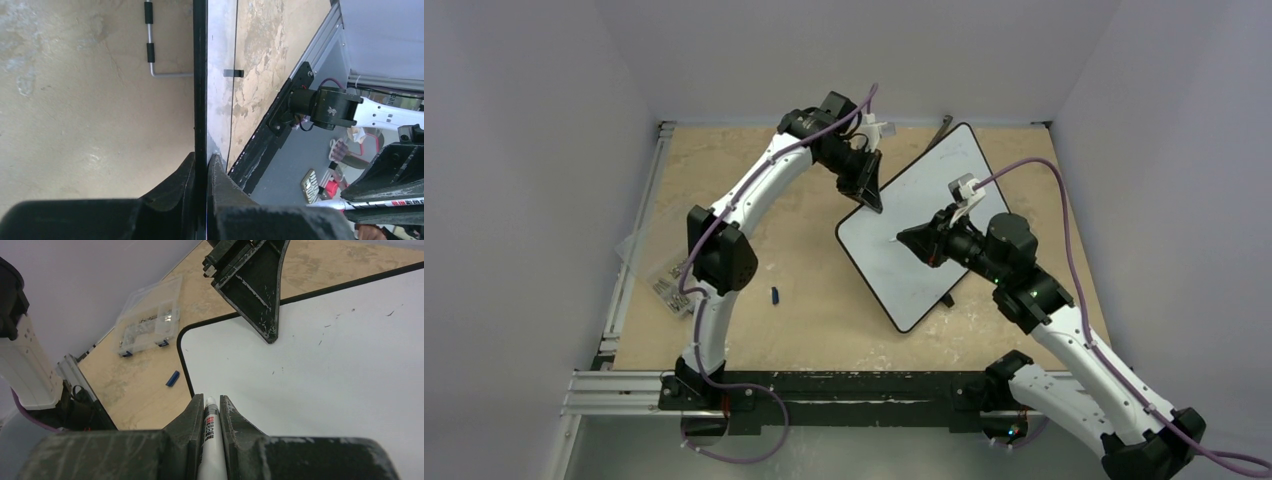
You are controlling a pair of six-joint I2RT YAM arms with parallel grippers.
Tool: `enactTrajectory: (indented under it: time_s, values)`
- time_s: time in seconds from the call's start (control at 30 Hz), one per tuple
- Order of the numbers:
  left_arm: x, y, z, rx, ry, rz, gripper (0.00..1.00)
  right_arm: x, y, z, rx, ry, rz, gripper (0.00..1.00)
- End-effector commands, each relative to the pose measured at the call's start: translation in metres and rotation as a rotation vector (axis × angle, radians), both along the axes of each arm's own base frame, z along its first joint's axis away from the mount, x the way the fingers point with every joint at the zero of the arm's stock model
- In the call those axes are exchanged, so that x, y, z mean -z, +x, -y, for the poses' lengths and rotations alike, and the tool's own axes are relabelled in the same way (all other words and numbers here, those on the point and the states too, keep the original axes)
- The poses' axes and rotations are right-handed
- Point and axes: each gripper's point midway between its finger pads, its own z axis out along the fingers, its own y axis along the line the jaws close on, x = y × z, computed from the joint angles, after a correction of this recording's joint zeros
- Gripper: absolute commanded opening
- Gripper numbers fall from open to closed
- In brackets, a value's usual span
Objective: Write a sentence on the whiteboard
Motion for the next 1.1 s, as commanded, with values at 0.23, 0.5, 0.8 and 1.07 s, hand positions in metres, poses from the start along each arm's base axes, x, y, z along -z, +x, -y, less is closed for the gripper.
enactTrajectory:
  time_s: [0.23,0.5,0.8,1.07]
  values:
    - [0.007,0.022,-0.048,0.012,0.154,0.148,0.00,-0.015,-0.002,-0.004,-0.025,0.040,0.059,0.00]
    - [0.023,0.017,-0.045,-0.033,0.164,0.121,0.00,-0.004,0.010,-0.017,-0.068,0.053,0.118,0.00]
    - [0.025,0.020,-0.048,-0.068,0.182,0.150,0.00,0.003,0.019,-0.043,-0.174,0.097,0.162,0.00]
    - [0.027,0.020,-0.048,-0.068,0.188,0.157,0.00,0.004,0.027,-0.061,-0.205,0.080,0.156,0.00]
